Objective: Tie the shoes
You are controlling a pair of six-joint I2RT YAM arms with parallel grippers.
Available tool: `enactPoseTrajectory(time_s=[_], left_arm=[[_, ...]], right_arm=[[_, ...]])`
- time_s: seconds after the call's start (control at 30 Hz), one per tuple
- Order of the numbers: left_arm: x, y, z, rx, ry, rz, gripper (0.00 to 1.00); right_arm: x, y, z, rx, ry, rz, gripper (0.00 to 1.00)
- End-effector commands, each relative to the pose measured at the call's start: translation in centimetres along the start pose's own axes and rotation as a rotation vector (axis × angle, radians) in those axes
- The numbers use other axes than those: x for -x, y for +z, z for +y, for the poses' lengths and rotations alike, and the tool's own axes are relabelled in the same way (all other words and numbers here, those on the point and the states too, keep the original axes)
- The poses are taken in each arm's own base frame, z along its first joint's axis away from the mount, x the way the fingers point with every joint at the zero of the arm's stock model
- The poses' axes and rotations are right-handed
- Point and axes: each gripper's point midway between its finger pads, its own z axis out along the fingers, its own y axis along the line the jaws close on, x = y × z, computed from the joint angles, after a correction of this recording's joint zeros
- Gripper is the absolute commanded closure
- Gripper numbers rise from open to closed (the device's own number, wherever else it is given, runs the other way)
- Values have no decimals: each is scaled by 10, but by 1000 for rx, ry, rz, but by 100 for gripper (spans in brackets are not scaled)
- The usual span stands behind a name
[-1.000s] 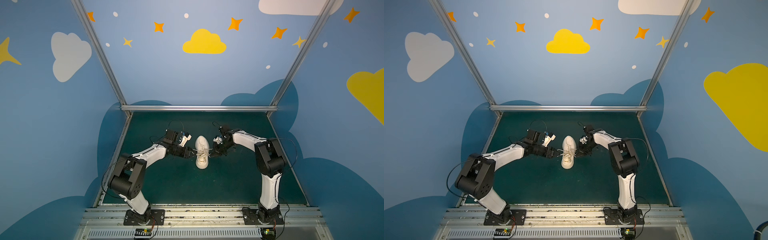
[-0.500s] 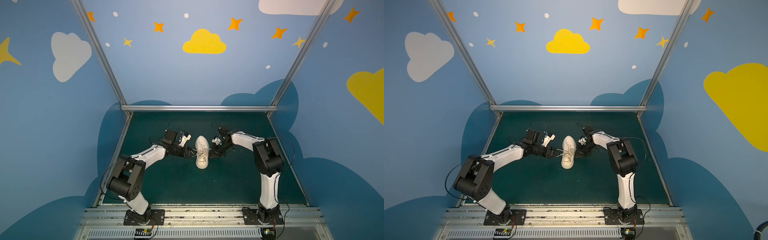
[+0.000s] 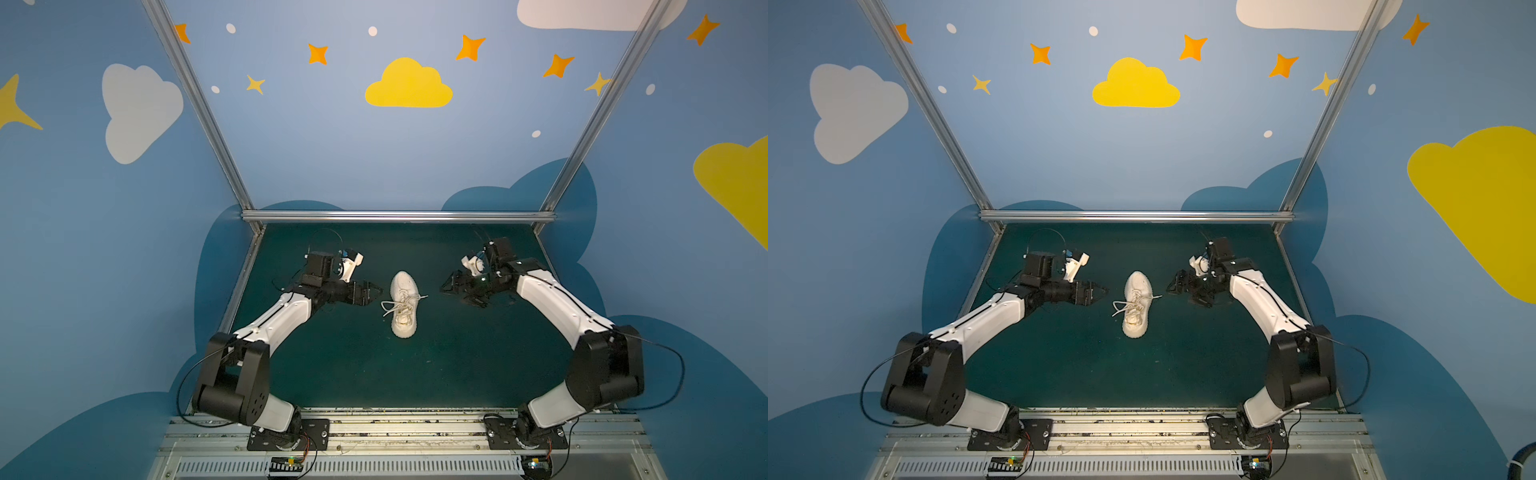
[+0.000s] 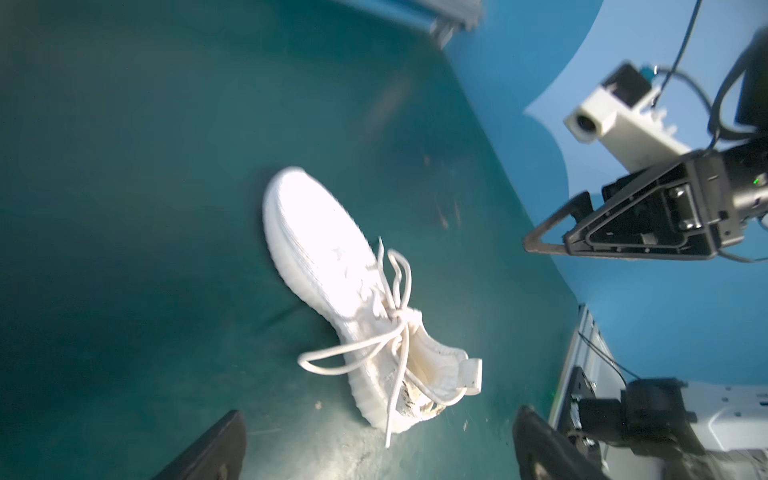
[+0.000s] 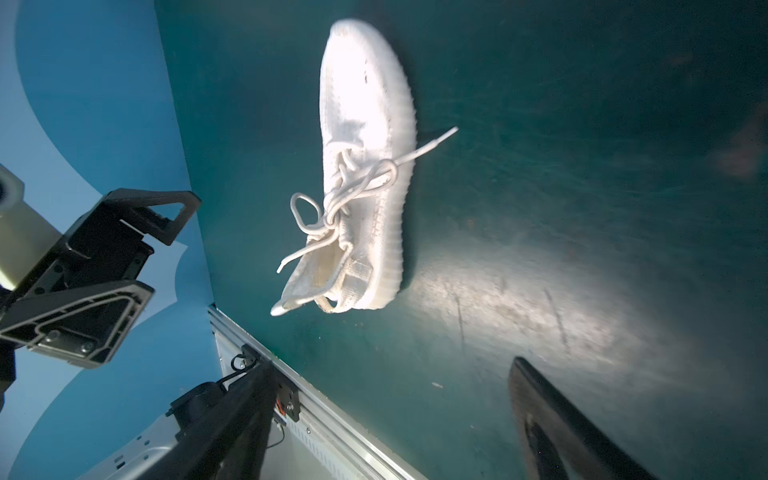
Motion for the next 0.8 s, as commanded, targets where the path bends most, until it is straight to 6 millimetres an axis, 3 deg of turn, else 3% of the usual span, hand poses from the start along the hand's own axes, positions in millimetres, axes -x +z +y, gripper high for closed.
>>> enactPoseTrajectory(time_s=[0.0, 0.1, 0.2, 0.33, 0.43, 0.57, 0.77], left_arm=[[29, -28, -3, 29, 72, -141, 1], [46, -53, 12, 194, 119, -271, 1], [56, -83, 48, 466, 137, -412, 0], [53, -105, 69, 656, 280, -495, 1], [43, -112, 88, 757, 295, -507, 1], [24, -114, 113, 822, 271, -524, 1], [7, -111, 140, 865, 270, -518, 1]], right_arm=[[11, -30, -23, -86, -42, -149, 13], [23, -59, -44, -147, -88, -362, 12], [31, -88, -72, -302, -192, -609, 12], [33, -103, -112, -465, -282, -910, 10], [28, -99, -134, -532, -342, -976, 10], [36, -82, -162, -561, -292, -912, 10], [62, -51, -177, -526, -256, -812, 10]])
